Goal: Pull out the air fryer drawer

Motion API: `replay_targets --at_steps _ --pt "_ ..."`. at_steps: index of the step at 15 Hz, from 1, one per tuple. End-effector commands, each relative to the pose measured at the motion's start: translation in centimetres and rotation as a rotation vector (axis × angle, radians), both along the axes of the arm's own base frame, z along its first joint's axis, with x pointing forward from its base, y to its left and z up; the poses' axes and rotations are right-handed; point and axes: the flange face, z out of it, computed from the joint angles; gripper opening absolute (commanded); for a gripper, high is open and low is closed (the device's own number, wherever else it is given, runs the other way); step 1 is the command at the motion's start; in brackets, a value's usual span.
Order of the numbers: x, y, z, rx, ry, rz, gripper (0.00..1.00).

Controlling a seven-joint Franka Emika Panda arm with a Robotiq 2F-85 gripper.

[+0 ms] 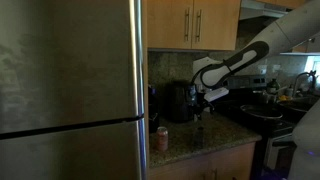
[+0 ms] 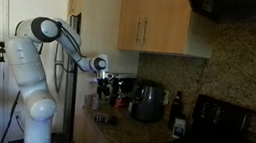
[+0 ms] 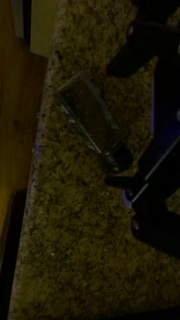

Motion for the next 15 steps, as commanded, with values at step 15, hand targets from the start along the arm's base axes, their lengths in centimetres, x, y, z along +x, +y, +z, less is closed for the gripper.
replay_targets --at_steps 15 --pt "4.3 -3.2 -0.9 0.046 -0.125 -0.102 1.00"
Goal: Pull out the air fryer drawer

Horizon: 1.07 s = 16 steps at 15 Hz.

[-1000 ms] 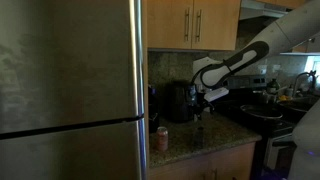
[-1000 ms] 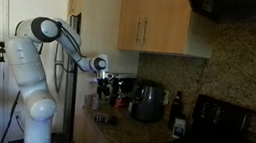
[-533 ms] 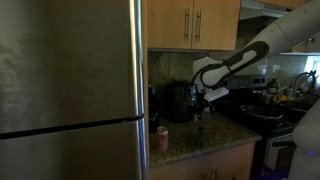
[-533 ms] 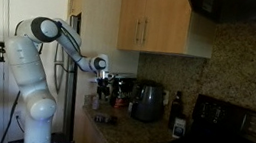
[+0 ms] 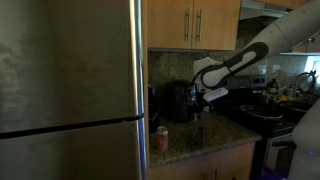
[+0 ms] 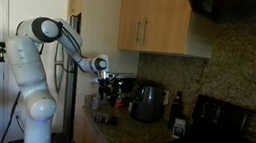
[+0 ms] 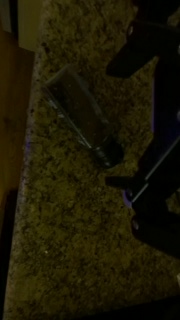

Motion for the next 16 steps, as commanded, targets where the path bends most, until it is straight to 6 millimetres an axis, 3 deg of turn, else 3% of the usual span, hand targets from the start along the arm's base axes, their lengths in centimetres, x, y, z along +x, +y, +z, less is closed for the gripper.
replay_targets --at_steps 1,3,4,5,6,9,10,11,16 --pt "4.7 -4.3 -0.8 0.069 -0.119 -0.131 1.00" --pt "7.1 -8.0 -0.8 0.164 -0.146 -0.185 1.00" --pt "10.3 -7.2 -1.7 0.213 -0.130 -0.233 1.00" --pt "11.3 -7.9 -1.5 0.266 -0.122 -0.269 1.00" --pt "7.6 -7.9 -0.7 0.196 -0.139 -0.233 1.00" --pt "10.8 -8.3 -1.5 0.249 -0.122 -0.271 1.00" --pt "11.1 -8.2 -1.6 0.251 -0.120 -0.271 1.00" --pt "9.7 -8.8 -1.1 0.220 -0.143 -0.217 1.00" --pt "10.7 -12.6 -1.1 0.025 -0.261 0.001 1.00"
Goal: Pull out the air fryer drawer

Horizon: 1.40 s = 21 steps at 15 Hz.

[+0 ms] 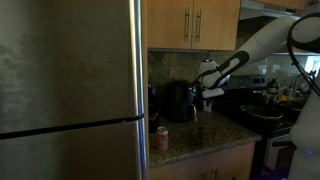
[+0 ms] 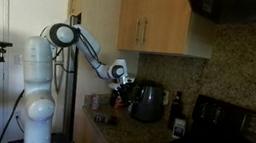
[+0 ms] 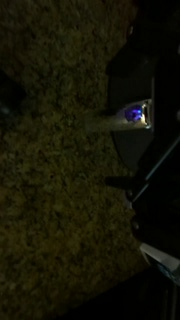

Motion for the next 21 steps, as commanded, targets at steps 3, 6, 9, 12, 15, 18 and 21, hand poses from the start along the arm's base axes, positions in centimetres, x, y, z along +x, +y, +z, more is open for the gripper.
replay_targets --at_steps 3,6,9,12,15,18,21 --pt "0.5 -2.3 0.1 -0.059 -0.062 0.063 1.00" --pt "0.5 -1.9 0.1 -0.057 -0.062 0.067 1.00" --pt "0.5 -1.7 -0.5 -0.062 -0.064 0.093 1.00" --pt "6.4 0.2 -1.7 -0.013 -0.123 0.180 1.00" --pt "9.1 0.6 -2.3 -0.001 -0.139 0.203 1.00" --pt "7.9 0.6 -2.4 0.006 -0.123 0.194 1.00" --pt "7.8 0.8 -2.4 0.041 -0.107 0.188 0.74"
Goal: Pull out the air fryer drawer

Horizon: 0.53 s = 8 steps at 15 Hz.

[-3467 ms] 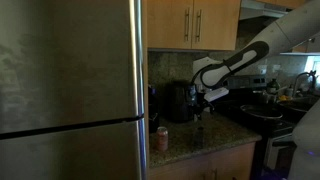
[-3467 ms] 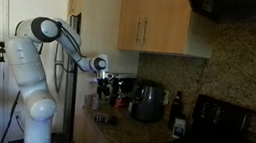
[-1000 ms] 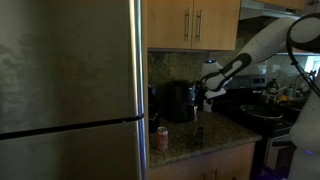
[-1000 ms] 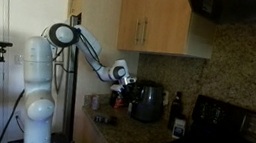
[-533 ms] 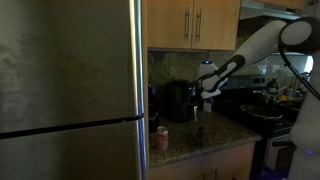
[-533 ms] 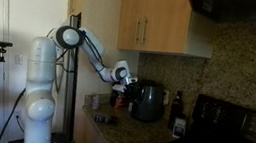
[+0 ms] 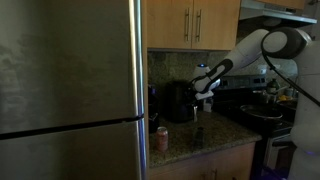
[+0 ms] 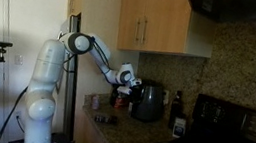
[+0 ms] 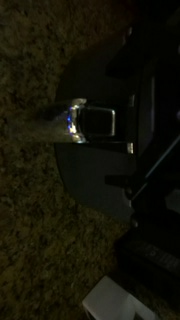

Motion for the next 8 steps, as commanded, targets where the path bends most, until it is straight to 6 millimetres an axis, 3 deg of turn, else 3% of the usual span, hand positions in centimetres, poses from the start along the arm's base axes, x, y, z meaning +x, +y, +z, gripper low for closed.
replay_targets --at_steps 1,8 --pt "-0.16 0.30 0.08 0.041 0.022 0.000 0.68" --pt "-0.25 -0.36 0.28 0.028 0.023 -0.040 0.19"
